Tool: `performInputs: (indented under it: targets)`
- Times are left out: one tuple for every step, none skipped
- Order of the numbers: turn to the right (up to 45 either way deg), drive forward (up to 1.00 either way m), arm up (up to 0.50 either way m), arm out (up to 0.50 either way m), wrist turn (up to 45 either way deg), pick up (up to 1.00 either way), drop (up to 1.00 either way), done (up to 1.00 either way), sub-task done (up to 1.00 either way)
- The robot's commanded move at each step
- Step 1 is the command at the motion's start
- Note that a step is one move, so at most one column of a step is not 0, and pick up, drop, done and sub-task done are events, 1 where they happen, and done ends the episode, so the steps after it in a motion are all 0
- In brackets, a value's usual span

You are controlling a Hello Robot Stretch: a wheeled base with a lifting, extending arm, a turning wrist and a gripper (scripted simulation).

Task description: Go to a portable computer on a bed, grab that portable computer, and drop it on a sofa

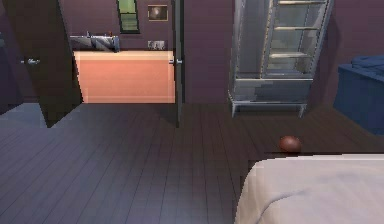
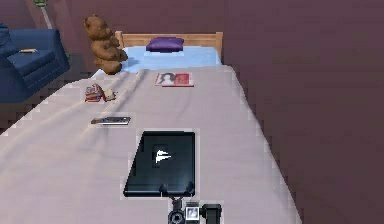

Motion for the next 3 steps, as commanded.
performInputs:
  targets:
    - [0.0, 0.0, 0.0, 0.0, 0.0, 1.0, 0.0, 0.0, 0.0]
    - [0.0, 0.0, 0.1, 0.0, 0.0, 0.0, 0.0, 0.0, 0.0]
    - [0.0, 0.0, 0.22, 0.0, 0.0, 0.0, 0.0, 0.0, 0.0]
